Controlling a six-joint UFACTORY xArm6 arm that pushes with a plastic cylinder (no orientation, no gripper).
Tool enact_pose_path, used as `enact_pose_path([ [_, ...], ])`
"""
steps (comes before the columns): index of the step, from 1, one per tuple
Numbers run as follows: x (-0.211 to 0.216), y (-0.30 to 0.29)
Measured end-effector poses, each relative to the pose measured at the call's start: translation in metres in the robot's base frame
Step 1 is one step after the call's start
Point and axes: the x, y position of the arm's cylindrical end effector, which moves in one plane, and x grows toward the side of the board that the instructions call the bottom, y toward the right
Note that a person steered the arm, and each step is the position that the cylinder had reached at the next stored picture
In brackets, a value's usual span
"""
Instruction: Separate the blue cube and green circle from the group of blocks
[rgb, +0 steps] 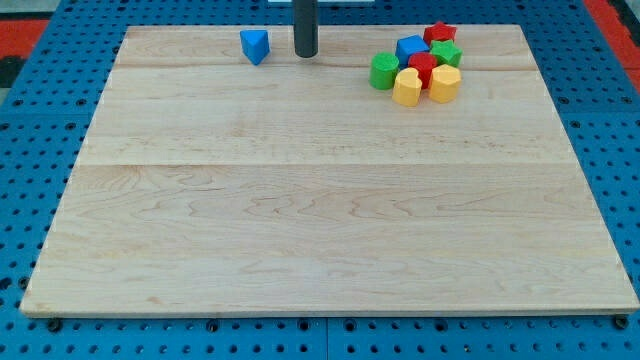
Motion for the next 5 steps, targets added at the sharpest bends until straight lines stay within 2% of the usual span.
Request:
enact_pose_path([
  [1, 0.0, 0.0],
  [2, -0.025, -0.004],
  [3, -0.029, 0.011],
  [4, -0.047, 0.073],
  [5, -0.038, 0.14],
])
